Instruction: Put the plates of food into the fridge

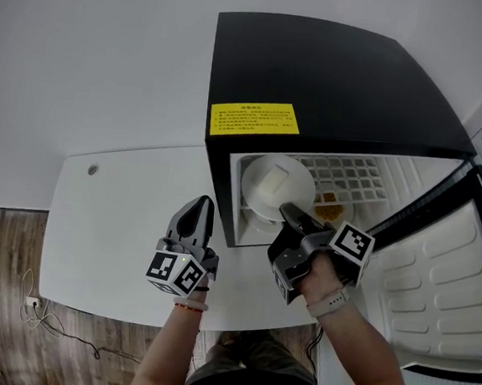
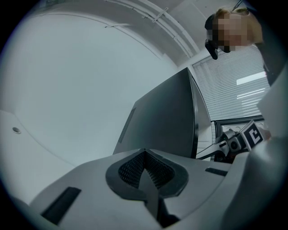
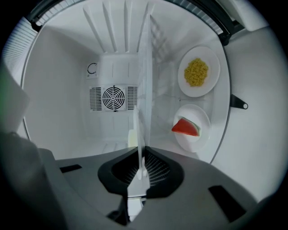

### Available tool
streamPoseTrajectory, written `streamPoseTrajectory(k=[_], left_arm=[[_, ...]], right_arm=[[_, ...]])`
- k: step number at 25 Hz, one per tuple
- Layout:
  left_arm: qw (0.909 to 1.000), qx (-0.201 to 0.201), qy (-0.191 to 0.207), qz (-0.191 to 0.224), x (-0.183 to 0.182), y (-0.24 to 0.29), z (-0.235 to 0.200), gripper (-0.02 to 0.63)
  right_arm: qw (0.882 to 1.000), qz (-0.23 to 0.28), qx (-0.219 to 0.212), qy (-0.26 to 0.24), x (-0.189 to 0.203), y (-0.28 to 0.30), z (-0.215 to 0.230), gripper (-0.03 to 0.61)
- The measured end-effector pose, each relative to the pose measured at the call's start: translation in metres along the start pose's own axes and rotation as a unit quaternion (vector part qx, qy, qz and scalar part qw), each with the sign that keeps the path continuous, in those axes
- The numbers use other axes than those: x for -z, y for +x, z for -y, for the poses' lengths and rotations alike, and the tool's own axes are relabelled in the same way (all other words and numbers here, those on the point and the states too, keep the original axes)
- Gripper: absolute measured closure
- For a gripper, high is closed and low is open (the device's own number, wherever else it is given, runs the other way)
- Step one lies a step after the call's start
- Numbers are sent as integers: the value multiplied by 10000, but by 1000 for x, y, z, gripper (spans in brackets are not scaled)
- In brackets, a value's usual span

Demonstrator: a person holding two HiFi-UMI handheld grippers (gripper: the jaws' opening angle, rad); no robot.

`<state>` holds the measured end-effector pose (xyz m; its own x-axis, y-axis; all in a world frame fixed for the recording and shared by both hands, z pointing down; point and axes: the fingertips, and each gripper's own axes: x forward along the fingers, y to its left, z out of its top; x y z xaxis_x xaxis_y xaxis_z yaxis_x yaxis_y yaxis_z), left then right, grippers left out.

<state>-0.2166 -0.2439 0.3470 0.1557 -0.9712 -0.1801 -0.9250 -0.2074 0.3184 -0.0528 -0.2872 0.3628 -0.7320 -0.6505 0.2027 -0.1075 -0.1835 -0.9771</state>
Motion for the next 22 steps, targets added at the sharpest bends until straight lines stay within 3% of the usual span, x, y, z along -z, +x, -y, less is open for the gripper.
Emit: streamPoseTrajectory(k=[8,10,15,22], left_arm=[[10000,-26,4,-11,0,-6,1,607],[10000,-19,-1,-20,0,-7,3,607],[10000,42,13,-41,-1,-10,7,607],[10000,51,16,-68,-2,-21,10,607]], right_arm=[[9984,13,-311,-474,1,-2,-6,554],[9976,7,-411,-565,2,-4,-8,501],[9950,45,-547,-829,4,-10,-10,443],[9920,6,-627,-1091,15,-26,-7,414]])
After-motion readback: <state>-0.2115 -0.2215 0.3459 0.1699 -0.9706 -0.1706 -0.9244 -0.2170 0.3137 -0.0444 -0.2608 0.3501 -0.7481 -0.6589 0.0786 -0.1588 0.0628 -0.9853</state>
